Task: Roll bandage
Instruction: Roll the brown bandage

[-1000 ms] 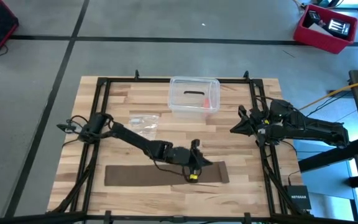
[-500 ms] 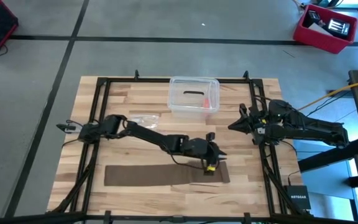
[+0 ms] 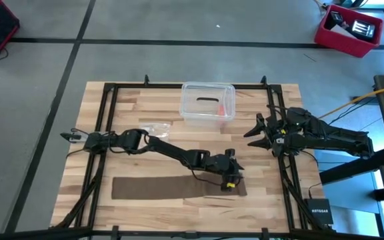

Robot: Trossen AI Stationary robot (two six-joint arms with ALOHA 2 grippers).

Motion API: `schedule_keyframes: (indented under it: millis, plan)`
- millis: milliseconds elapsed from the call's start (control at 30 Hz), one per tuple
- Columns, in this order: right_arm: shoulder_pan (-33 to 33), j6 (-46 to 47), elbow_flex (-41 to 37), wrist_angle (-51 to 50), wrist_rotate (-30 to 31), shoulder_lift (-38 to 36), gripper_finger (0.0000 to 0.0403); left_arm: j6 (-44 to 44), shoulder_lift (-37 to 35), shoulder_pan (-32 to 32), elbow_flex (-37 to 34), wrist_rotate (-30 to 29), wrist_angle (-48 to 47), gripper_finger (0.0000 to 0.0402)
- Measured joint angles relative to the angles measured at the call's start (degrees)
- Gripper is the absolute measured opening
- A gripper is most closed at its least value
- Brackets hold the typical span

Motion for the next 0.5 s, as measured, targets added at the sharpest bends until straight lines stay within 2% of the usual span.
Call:
schedule_keyframes:
  millis: [167, 333, 500]
  plan:
    - [0.0, -0.2, 0.0, -2.8, 0.0, 0.0, 0.0215, 3.0, -0.2, 0.0, 0.0, 0.1, -1.4, 0.0155]
    - [0.0, -0.7, 0.0, -3.7, 0.0, 0.0, 0.0216, 12.4, -0.2, -0.2, 0.0, 0.0, -2.6, 0.0155]
    - [0.0, 4.8, 0.0, -7.3, 0.0, 0.0, 0.0216, 16.1, -0.2, -0.1, 0.0, 1.3, -3.3, 0.0155]
